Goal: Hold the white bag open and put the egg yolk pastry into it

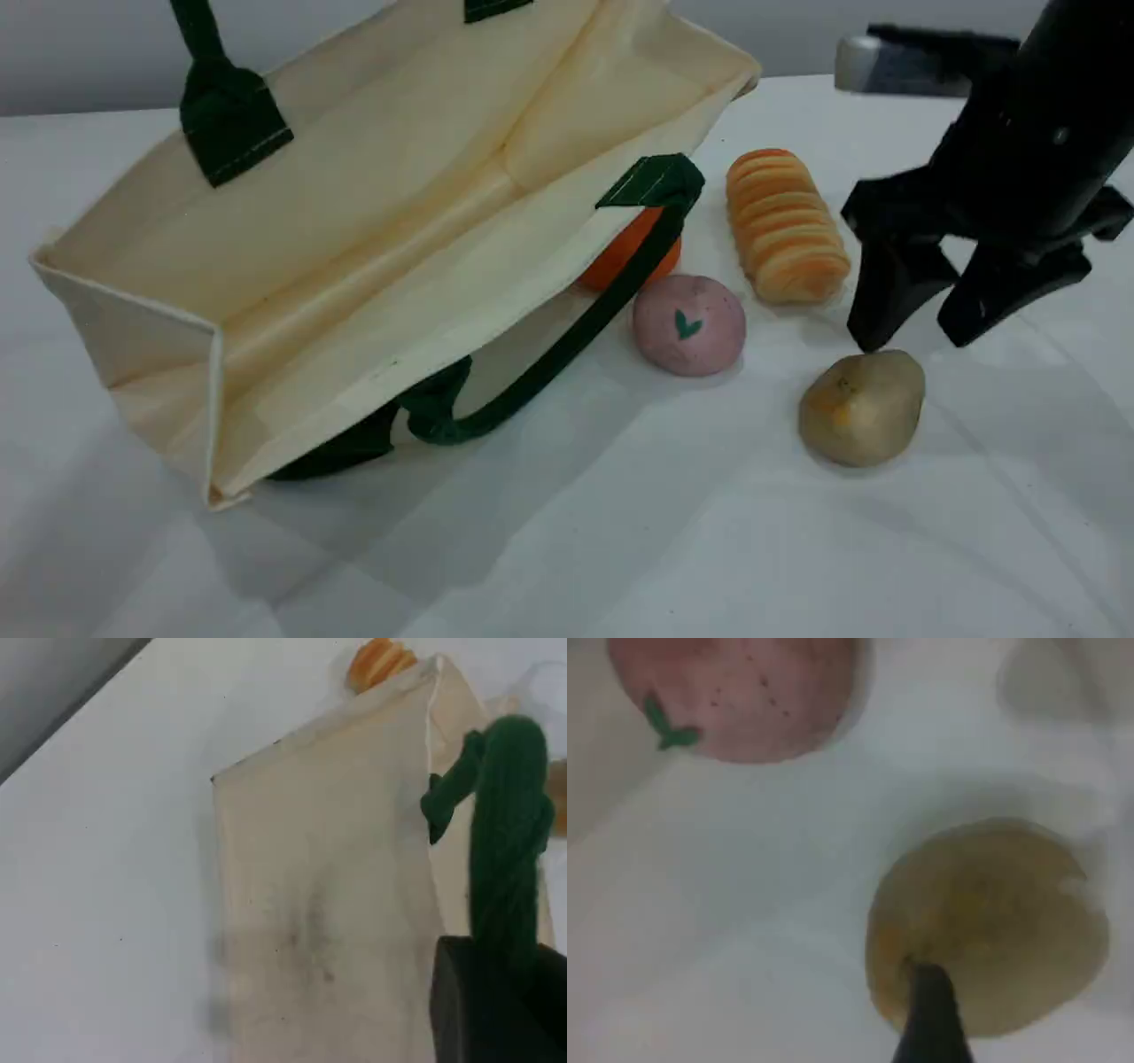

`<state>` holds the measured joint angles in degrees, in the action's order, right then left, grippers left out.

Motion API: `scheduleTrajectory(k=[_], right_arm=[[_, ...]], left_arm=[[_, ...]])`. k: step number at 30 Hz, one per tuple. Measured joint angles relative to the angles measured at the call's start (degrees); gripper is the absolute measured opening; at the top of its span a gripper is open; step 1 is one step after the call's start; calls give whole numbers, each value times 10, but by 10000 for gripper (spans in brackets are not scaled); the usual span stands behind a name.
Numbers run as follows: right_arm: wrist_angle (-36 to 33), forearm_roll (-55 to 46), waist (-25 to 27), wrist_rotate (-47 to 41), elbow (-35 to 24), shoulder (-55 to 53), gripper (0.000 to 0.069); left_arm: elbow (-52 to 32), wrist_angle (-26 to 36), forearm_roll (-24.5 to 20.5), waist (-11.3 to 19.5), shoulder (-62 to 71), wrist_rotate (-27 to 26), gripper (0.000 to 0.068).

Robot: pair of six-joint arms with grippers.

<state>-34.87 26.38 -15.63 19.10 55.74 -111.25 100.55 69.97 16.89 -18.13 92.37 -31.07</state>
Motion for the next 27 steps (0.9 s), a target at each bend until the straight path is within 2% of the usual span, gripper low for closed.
scheduleTrajectory(k=[10,19,27], right_arm=[[12,22,0,0,0,-37,494],[-1,70,0,7,0,-37,574],[6,76,-10,9,0,-37,582]], left_arm=[[0,0,0,0,0,0,99],[0,0,0,0,0,0,99],[0,0,0,0,0,0,99]])
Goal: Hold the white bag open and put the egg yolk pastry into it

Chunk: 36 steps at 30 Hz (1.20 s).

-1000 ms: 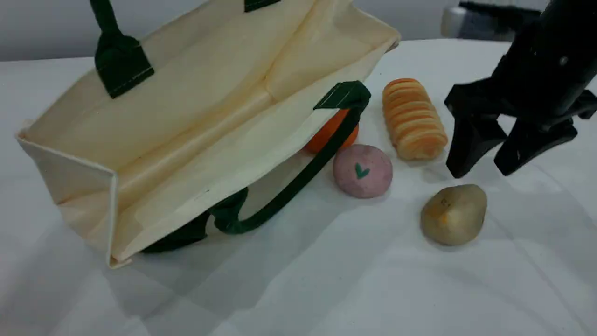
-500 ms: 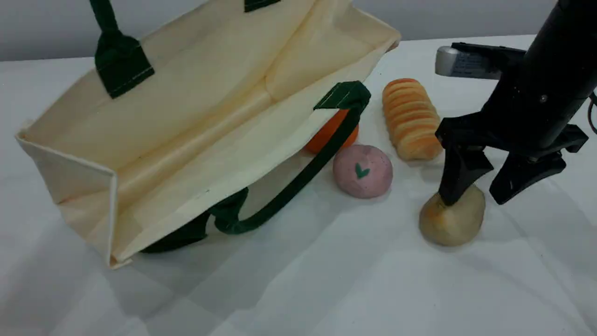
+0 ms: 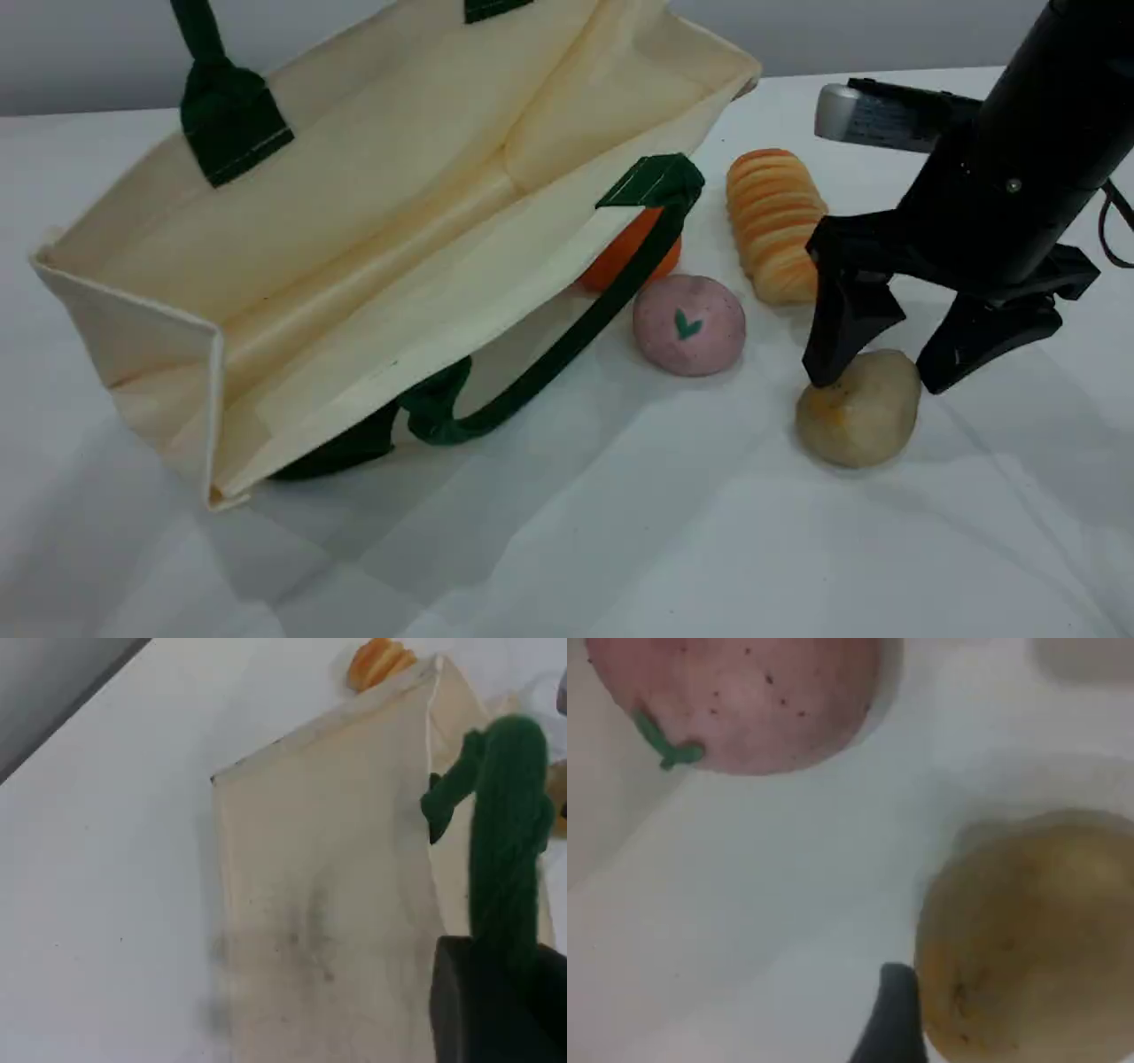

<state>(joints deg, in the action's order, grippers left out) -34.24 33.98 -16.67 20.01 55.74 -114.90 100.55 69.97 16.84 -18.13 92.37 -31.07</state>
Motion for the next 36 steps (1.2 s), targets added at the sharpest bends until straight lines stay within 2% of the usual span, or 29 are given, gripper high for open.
scheduleTrajectory(k=[16,19,25,27,36], right_arm=[[6,8,-6,0,1,-53,572],[9,12,-6,0,1,-53,517],[8,25,-6,19,1,-53,324],[7,25,-6,19,1,-53,283],[5,-4,-4,17,3,-13,272]], left_arm=[[0,0,0,0,0,1,99],[0,0,1,0,0,1,99],[0,0,1,0,0,1,99],[0,0,1,0,0,1,99],[0,0,1,0,0,1,99]])
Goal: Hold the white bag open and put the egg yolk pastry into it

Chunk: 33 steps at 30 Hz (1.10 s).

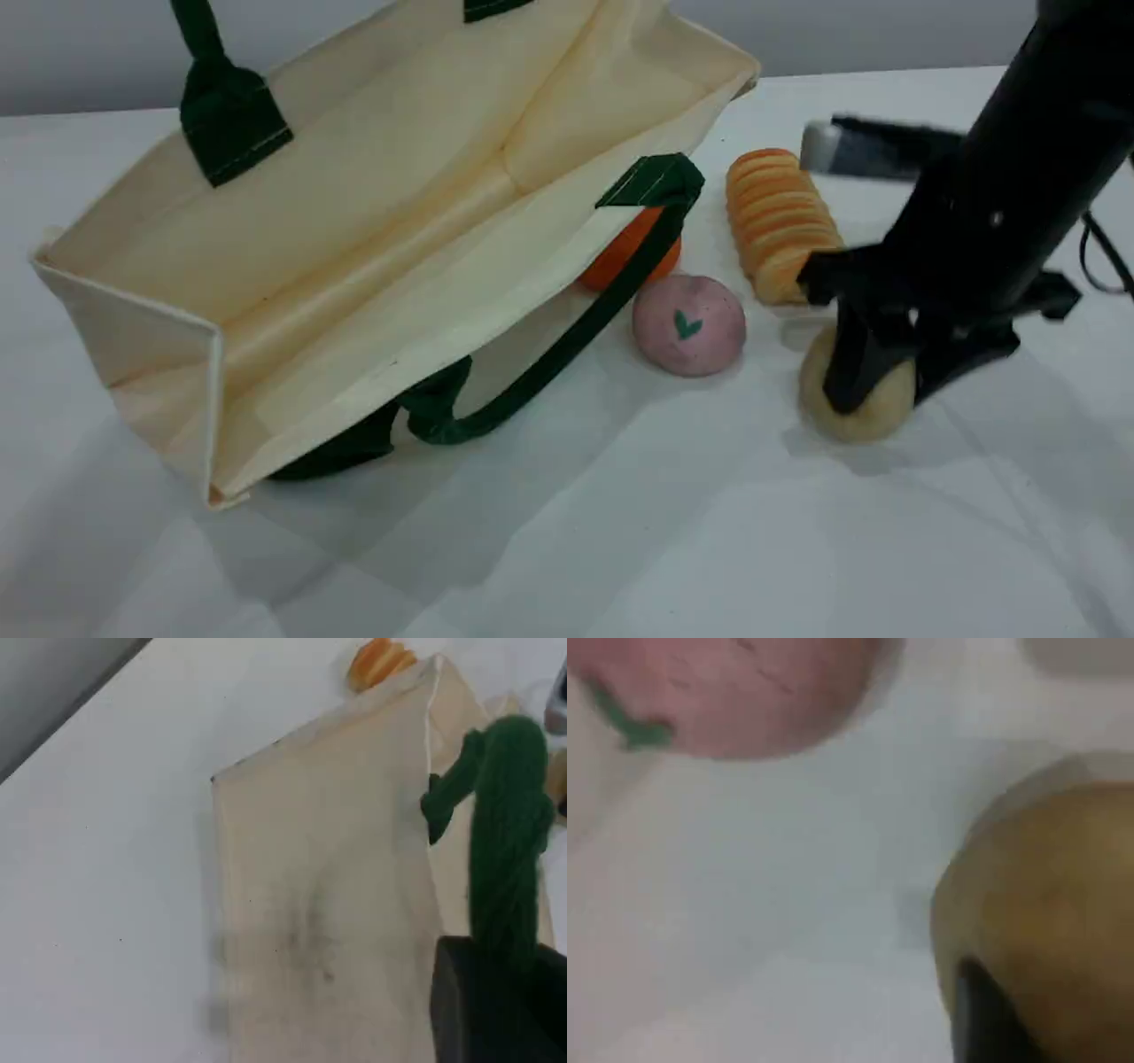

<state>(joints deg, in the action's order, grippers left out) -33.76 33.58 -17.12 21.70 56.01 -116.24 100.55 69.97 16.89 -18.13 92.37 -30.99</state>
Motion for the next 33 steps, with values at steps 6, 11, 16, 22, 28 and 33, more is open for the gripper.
scheduleTrajectory(k=[6,11,16,22,28,33], right_arm=[[-11,-7,0,-2,-1,92,266],[-28,-6,-1,-2,-7,196,263],[21,7,-6,10,-51,300,263],[105,69,-101,91,-115,389,263],[223,76,-224,153,-120,357,263],[309,76,-290,152,-120,304,263]], left_arm=[[0,0,-1,0,0,0,99],[0,0,-5,0,0,-1,99],[0,0,-7,0,0,-2,99],[0,0,-9,0,0,-2,99],[0,0,-9,0,0,-2,99],[0,0,-9,0,0,-2,99]])
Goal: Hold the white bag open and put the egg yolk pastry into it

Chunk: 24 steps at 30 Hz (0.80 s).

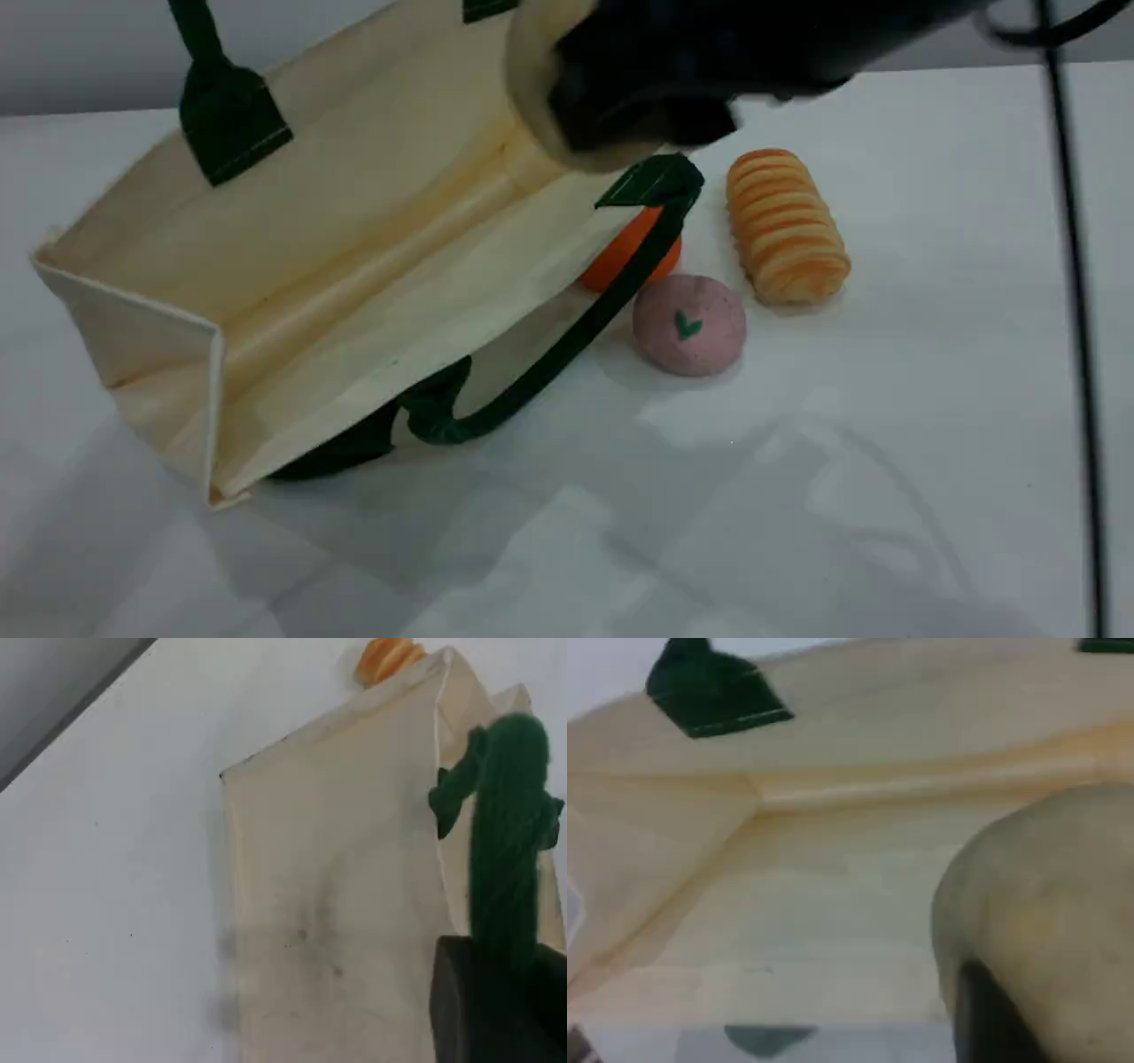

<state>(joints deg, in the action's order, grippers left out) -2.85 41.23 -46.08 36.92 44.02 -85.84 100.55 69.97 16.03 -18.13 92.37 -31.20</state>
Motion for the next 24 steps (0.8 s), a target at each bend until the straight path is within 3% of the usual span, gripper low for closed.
scheduleTrajectory(k=[6,10,19,24], right_arm=[[79,0,-9,-7,13,-68,260],[96,1,-9,-9,33,-112,260],[67,6,-9,-9,111,-189,262],[57,9,-9,-8,145,-217,318]], left_arm=[[1,0,0,2,1,0,99],[1,0,0,2,1,0,99],[1,0,0,2,1,0,99],[1,0,0,2,1,0,99]])
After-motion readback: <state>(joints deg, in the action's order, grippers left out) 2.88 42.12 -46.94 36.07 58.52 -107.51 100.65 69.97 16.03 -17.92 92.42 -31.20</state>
